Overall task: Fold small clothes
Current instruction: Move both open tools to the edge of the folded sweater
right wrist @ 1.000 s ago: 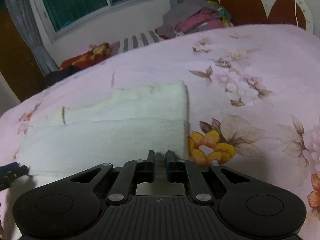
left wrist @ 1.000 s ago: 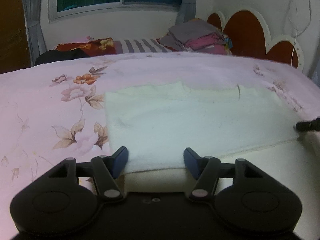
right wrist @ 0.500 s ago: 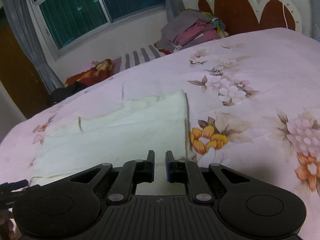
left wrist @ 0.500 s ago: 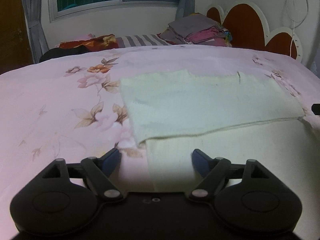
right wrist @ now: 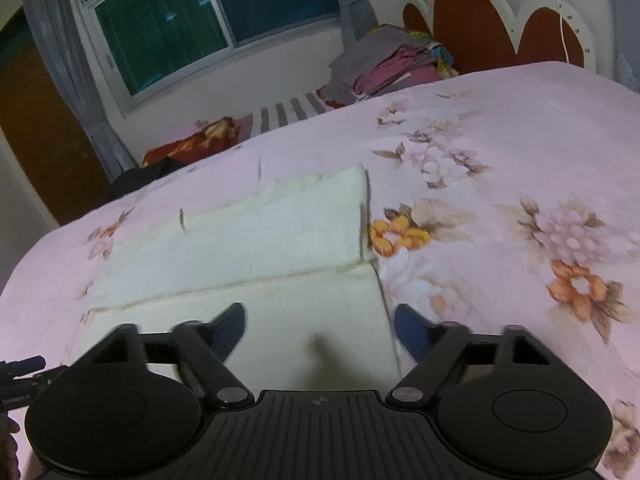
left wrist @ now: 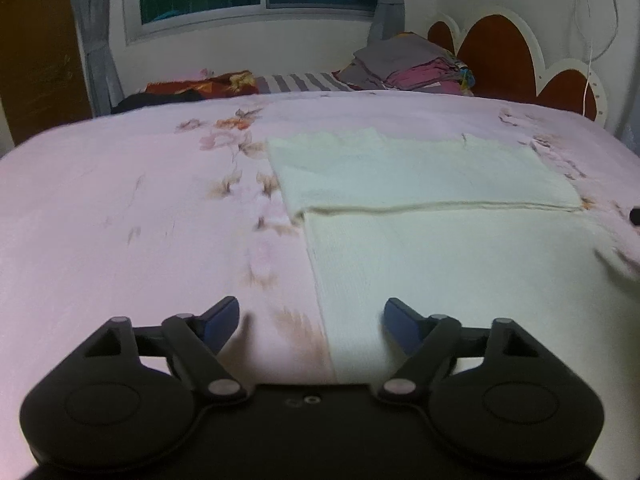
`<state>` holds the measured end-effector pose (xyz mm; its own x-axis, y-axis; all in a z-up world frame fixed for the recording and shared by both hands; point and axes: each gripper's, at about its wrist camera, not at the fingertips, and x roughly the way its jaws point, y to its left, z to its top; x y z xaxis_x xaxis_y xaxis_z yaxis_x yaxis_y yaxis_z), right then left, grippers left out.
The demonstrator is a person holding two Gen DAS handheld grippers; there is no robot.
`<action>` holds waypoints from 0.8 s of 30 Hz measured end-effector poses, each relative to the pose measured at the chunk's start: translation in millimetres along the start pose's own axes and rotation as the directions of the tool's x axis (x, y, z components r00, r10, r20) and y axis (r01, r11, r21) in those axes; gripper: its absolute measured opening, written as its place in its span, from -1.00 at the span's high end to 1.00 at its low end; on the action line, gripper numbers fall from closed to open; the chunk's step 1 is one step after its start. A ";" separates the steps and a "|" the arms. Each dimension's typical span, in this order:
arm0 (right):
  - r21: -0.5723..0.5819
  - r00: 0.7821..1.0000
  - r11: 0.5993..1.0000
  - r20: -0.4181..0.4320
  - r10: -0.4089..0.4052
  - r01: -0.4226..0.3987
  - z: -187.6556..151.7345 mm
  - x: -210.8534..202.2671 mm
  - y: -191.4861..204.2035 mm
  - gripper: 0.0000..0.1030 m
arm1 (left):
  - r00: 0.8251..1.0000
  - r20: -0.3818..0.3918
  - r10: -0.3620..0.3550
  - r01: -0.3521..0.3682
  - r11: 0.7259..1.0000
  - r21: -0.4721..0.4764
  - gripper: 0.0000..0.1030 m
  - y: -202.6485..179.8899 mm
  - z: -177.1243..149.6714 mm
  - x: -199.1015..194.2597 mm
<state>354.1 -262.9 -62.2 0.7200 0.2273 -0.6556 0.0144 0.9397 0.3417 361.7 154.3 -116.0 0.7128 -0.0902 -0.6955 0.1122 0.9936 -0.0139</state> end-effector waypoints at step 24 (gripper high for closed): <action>0.188 0.961 0.967 -0.181 0.208 -0.174 -150.2 -136.1 -89.4 0.11 | 0.961 -0.036 -0.276 0.232 0.866 -0.444 -0.04 12.7 -154.3 -130.7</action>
<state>150.6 -339.4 -104.6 0.5697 0.4604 -0.6808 0.0192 0.8207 0.5710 163.1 189.3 -136.1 0.6292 -0.3582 -0.6898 -0.0447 0.8694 -0.4922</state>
